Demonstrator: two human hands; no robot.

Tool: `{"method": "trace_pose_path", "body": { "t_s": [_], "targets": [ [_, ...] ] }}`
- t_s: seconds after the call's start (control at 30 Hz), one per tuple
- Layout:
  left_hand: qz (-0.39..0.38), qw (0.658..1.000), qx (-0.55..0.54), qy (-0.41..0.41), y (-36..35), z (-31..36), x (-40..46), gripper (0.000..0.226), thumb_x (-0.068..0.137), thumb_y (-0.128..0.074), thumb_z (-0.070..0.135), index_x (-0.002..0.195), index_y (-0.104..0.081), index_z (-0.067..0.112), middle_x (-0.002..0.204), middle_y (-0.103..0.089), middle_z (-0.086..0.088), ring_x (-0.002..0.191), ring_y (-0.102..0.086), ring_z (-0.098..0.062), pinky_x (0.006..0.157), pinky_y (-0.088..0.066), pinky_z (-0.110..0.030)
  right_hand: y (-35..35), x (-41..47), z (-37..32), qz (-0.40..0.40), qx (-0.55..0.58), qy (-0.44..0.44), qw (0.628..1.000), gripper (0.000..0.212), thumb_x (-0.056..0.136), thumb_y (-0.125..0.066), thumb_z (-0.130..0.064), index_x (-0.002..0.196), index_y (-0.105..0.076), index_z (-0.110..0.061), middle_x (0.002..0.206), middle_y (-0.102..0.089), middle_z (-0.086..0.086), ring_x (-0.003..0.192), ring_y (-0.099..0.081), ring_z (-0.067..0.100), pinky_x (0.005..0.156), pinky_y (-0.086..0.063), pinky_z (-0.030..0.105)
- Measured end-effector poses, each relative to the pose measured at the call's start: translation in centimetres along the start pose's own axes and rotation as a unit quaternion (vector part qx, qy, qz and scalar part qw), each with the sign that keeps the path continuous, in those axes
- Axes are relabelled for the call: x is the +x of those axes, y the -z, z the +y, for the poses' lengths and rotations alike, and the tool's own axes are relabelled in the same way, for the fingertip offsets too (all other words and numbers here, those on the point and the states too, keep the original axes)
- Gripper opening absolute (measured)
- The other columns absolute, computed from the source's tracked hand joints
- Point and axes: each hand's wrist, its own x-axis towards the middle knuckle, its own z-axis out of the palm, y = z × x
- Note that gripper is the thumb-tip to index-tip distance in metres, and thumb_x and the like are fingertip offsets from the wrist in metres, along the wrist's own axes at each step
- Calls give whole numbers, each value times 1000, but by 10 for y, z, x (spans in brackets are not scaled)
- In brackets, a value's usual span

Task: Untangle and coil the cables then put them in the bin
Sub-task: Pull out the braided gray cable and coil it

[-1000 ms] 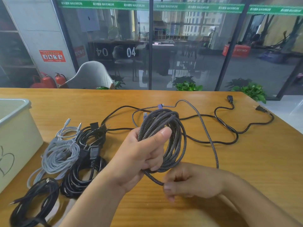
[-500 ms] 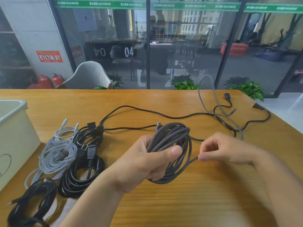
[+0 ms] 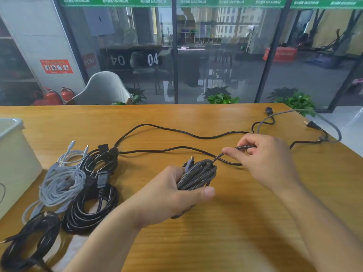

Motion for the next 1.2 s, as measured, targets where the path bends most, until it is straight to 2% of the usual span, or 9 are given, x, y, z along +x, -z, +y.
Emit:
{"method": "trace_pose_path", "body": {
  "t_s": [0.1, 0.33, 0.47, 0.53, 0.67, 0.77, 0.83, 1.0, 1.2],
  "targets": [
    [16, 1000, 11, 10, 3, -1, -1, 39, 95, -75, 37, 75, -48, 16, 63, -34, -1, 50, -29, -15, 47, -28, -22, -4, -7, -10, 38, 47, 26, 998, 38, 80, -83, -52, 65, -62, -24, 43, -48, -14, 42, -43, 10, 47, -31, 27],
    [70, 994, 82, 13, -3, -7, 4, 54, 90, -77, 48, 77, -42, 8, 66, -34, 1, 60, -30, -19, 55, -26, -31, -15, -18, -27, 32, 121, 38, 991, 34, 90, -76, -47, 68, -63, -23, 41, -38, -8, 43, -30, 12, 46, -28, 29],
    [111, 988, 105, -1, -3, -9, 9, 54, 91, -76, 46, 78, -43, 5, 64, -36, 0, 58, -31, -19, 56, -28, -34, -22, -27, -41, -15, 162, 59, 985, 33, 104, -53, -46, 87, -74, -27, 55, -57, -12, 49, -48, 10, 50, -39, 31],
    [137, 985, 103, -10, -3, -10, 11, 49, 92, -75, 45, 76, -44, 10, 63, -37, -1, 57, -32, -19, 54, -29, -34, -27, -33, -48, -40, 174, 78, 981, 39, 109, -42, -41, 97, -74, -24, 61, -58, -21, 58, -56, 5, 57, -42, 25],
    [156, 987, 42, -23, -6, -14, 14, 49, 82, -75, 52, 73, -47, 14, 65, -36, -5, 57, -30, -20, 52, -26, -35, -35, -43, -56, -43, 137, 138, 980, 31, 110, -41, -34, 111, -69, -21, 78, -56, -27, 76, -61, 3, 65, -39, 13],
    [148, 988, -42, -32, -11, -11, 15, 32, 79, -73, 35, 68, -51, 15, 65, -31, -11, 54, -26, -21, 49, -21, -34, -35, -44, -58, -32, 132, 148, 980, 25, 110, -41, -34, 107, -63, -23, 78, -53, -27, 73, -59, 5, 62, -38, 13],
    [142, 982, -118, -42, -14, -8, 14, 26, 84, -61, 28, 66, -48, 14, 61, -29, -10, 50, -22, -19, 48, -16, -33, -36, -45, -60, -30, 129, 154, 979, 22, 110, -41, -33, 102, -59, -25, 73, -51, -23, 69, -57, 9, 59, -38, 17],
    [195, 968, -152, -51, -17, -8, 14, 80, 97, -45, 72, 76, -39, -4, 65, -22, -17, 53, -19, -21, 45, -20, -26, -39, -50, -67, -44, 128, 159, 978, 16, 108, -45, -29, 105, -60, -24, 76, -54, -19, 70, -58, 9, 59, -41, 20],
    [242, 951, -184, -58, -14, -5, 14, 78, 97, -58, 62, 75, -36, -9, 61, -23, -9, 57, -15, -26, 47, -16, -29, -43, -55, -74, -98, 107, 181, 973, 26, 109, -38, -35, 95, -57, -24, 74, -59, -14, 65, -56, 12, 57, -44, 31]
  ]
}}
